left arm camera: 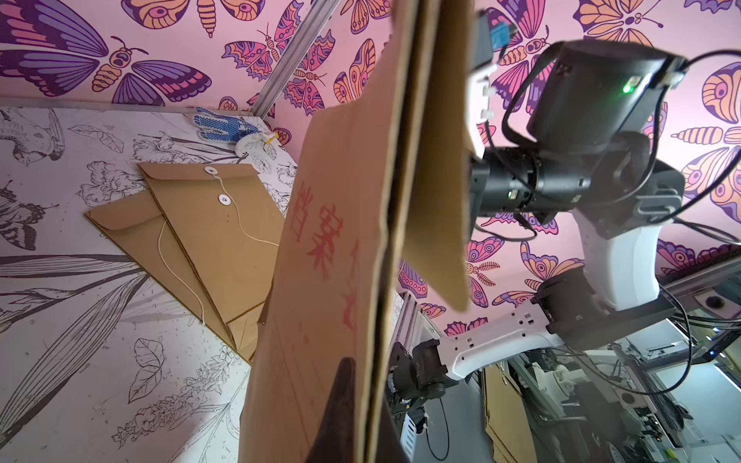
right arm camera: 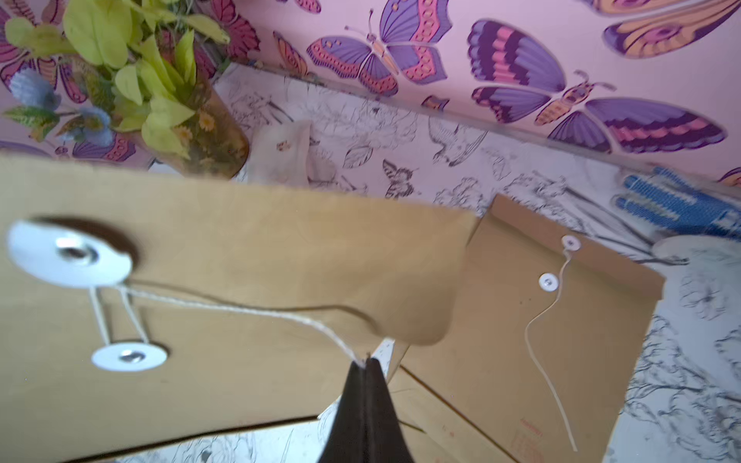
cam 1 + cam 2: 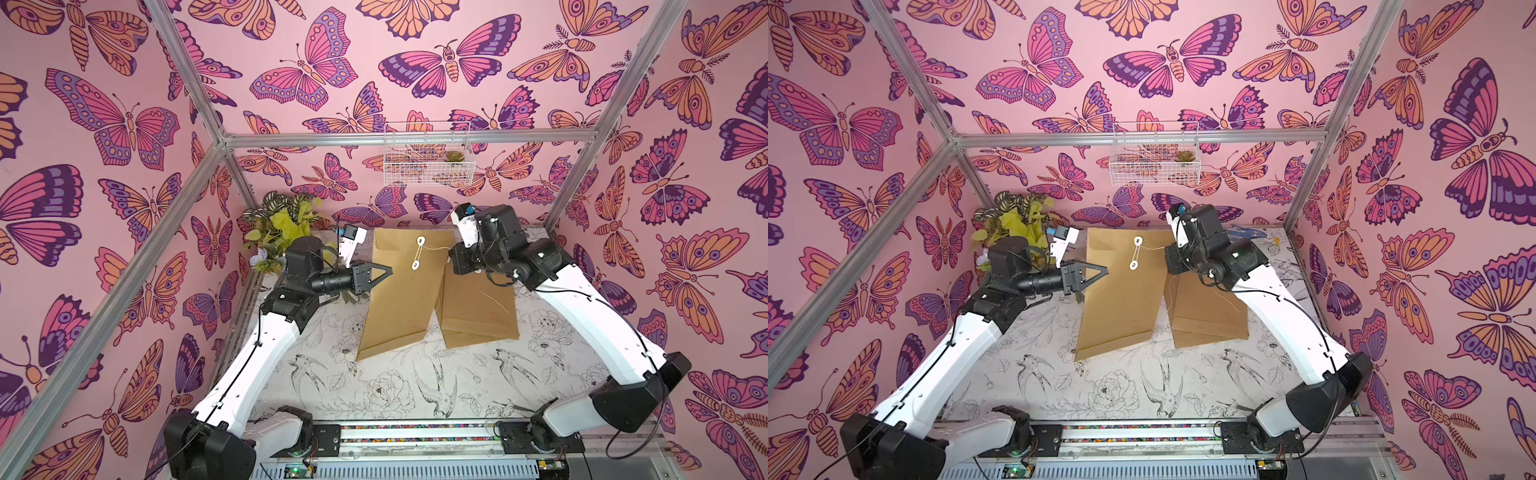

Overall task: Close the mouth of the file bag
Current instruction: Close the file bag.

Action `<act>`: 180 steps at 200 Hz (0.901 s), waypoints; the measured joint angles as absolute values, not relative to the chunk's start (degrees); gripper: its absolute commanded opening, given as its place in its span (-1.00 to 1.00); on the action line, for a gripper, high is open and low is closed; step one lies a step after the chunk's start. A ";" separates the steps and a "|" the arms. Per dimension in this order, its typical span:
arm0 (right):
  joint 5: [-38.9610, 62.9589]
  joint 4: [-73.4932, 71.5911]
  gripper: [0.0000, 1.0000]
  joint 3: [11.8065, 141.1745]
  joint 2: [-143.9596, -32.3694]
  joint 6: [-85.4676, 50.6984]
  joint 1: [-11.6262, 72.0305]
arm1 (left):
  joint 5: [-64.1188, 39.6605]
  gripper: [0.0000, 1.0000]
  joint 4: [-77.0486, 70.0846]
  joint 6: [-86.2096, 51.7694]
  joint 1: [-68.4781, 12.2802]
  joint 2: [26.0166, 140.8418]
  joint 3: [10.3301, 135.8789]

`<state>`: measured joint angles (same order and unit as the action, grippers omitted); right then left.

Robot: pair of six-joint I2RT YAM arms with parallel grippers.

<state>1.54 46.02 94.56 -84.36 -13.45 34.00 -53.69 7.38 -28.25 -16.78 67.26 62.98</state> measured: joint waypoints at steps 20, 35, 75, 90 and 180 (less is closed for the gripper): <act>3.95 45.74 -1.00 92.38 -83.57 -16.32 34.63 | -53.56 -1.00 7.40 -27.75 -16.69 67.55 62.98; 4.14 45.89 -1.00 92.84 -83.55 -16.78 34.57 | -53.56 -1.00 7.57 -27.49 -16.51 67.83 62.98; 6.07 47.99 -1.00 99.50 -83.88 -16.73 31.35 | -53.58 -1.00 7.53 -27.40 -16.51 67.88 62.33; 7.14 48.12 -1.00 102.43 -84.27 -16.73 29.87 | -53.58 -1.00 7.62 -27.40 -16.51 67.85 61.56; 8.38 50.85 -1.00 110.85 -95.29 -16.47 26.65 | -54.43 -1.00 7.62 -27.42 -17.32 67.11 61.12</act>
